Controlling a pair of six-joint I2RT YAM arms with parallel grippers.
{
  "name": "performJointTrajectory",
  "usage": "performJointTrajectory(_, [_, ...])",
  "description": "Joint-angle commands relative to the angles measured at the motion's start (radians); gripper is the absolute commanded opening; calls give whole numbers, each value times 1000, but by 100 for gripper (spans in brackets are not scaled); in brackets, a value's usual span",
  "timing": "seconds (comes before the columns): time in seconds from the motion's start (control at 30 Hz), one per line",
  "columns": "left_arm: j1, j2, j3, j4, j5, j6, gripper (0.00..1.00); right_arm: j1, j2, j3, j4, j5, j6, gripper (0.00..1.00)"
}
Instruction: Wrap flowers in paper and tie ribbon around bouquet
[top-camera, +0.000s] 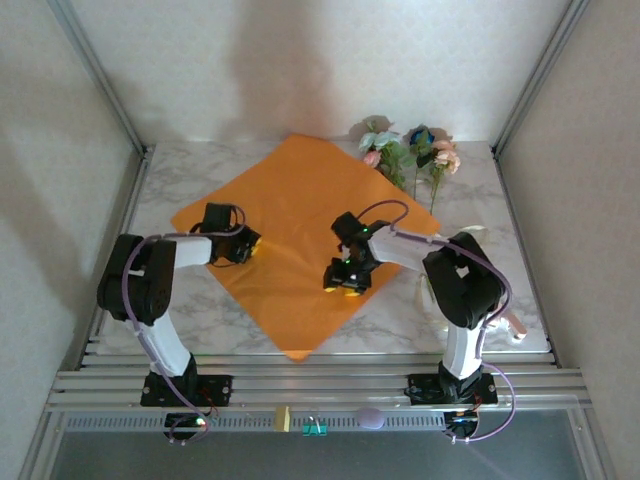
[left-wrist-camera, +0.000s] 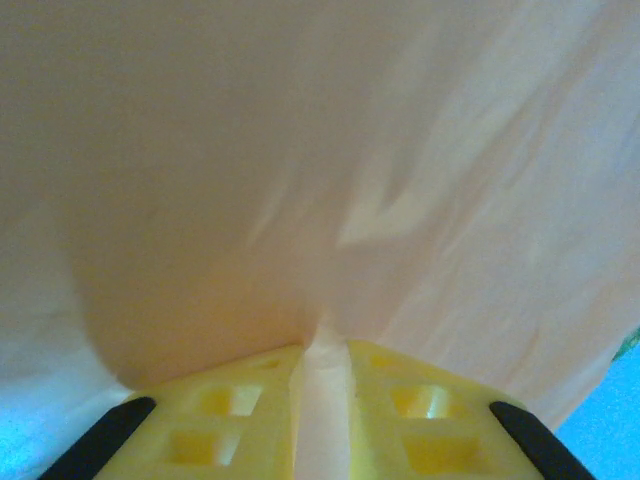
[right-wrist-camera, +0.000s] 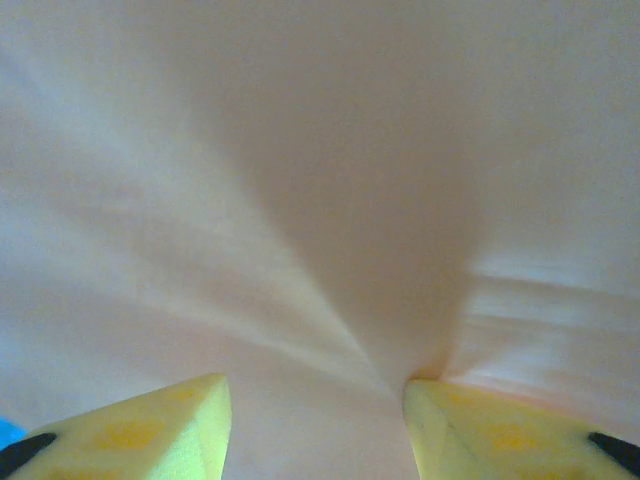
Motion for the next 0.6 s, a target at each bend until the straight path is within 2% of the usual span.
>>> performJointTrajectory(0.0, [66,89,77,-199,-132,134,19,71,61,-23,-41,-135,133,52])
performJointTrajectory(0.17, [63,57,111,-247,-146,126,20,42,45,59,-127,-58,94,53])
performJointTrajectory(0.3, [44,-101,51,-258,-178,65,22,-23,-56,115,-208,24,46,56])
performJointTrajectory(0.43, [-8,-258,54,-270,-224,24,28,-160,-181,170,-287,104,-32,58])
performJointTrajectory(0.5, [-35,-244,58,-185,-162,23,33,-257,-220,198,-319,144,-84,58])
performJointTrajectory(0.57, [-60,-164,93,-135,-93,47,35,-350,-229,223,-346,204,-134,58])
